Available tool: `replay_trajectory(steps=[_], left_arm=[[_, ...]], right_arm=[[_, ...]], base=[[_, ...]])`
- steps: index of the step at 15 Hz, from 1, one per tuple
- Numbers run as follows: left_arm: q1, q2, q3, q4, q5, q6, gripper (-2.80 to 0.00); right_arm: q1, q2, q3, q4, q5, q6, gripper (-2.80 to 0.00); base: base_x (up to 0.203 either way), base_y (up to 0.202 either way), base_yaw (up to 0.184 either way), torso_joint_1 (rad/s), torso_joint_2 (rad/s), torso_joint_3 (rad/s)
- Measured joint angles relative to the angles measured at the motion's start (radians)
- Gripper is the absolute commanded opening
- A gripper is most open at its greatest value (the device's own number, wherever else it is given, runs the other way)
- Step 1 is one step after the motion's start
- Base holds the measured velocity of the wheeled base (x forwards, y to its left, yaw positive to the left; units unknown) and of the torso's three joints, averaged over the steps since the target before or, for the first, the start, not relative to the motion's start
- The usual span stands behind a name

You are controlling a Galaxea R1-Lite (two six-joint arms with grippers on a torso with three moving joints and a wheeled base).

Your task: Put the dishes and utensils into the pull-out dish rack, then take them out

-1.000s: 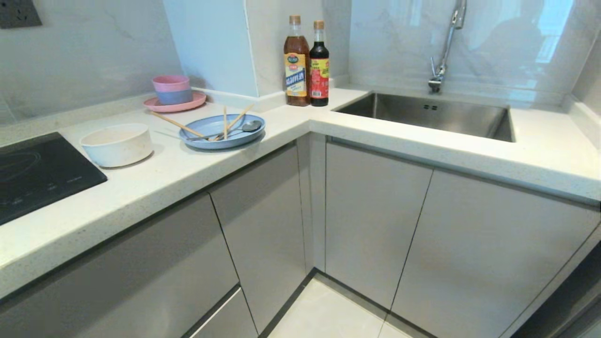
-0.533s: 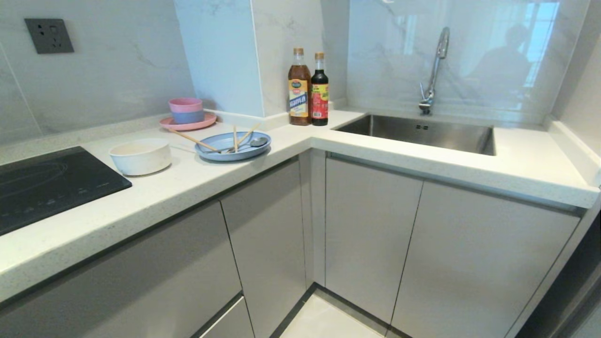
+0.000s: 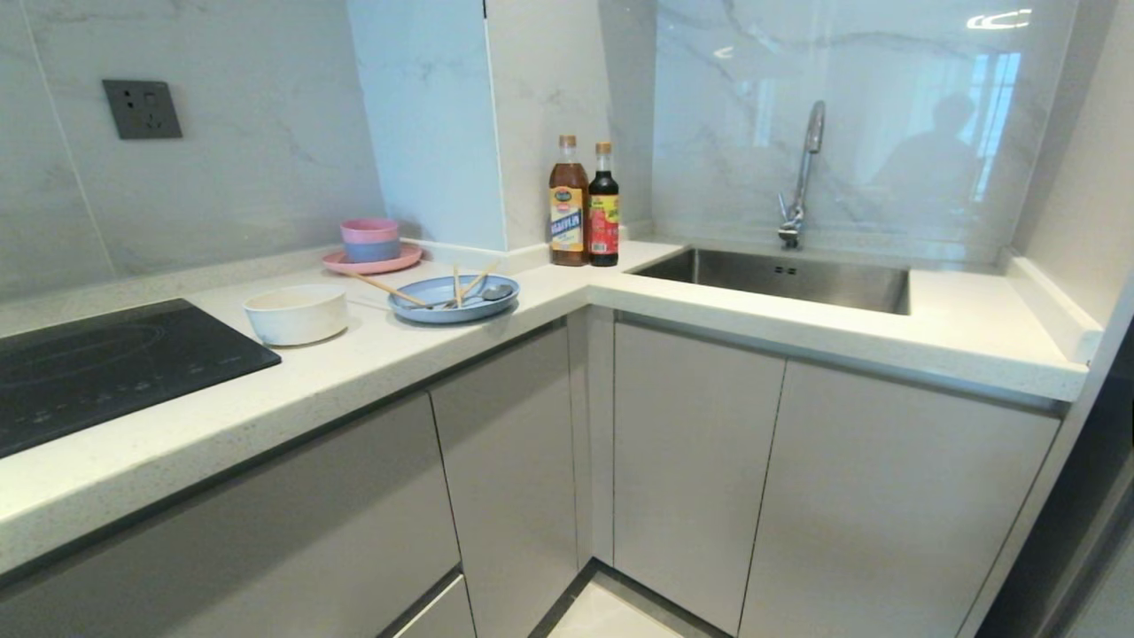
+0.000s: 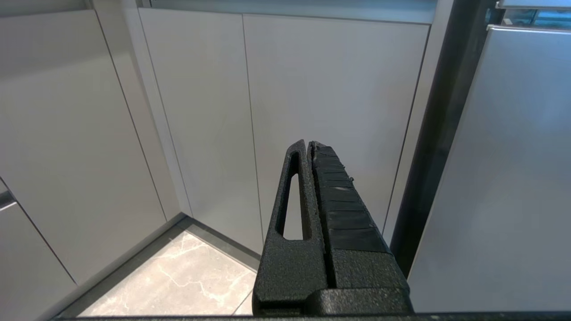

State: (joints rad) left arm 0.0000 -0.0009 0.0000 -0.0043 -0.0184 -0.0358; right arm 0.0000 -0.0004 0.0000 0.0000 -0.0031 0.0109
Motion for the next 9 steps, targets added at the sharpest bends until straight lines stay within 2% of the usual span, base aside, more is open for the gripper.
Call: replay_trajectory(steps=[9], left_arm=[[0.0,0.0,0.0,0.0,0.007,-0.005,-2.8]], right_arm=[[0.0,0.0,0.0,0.0,0.0,0.0,-2.8]], base=[[0.0,0.0,0.0,0.0,0.0,0.0]])
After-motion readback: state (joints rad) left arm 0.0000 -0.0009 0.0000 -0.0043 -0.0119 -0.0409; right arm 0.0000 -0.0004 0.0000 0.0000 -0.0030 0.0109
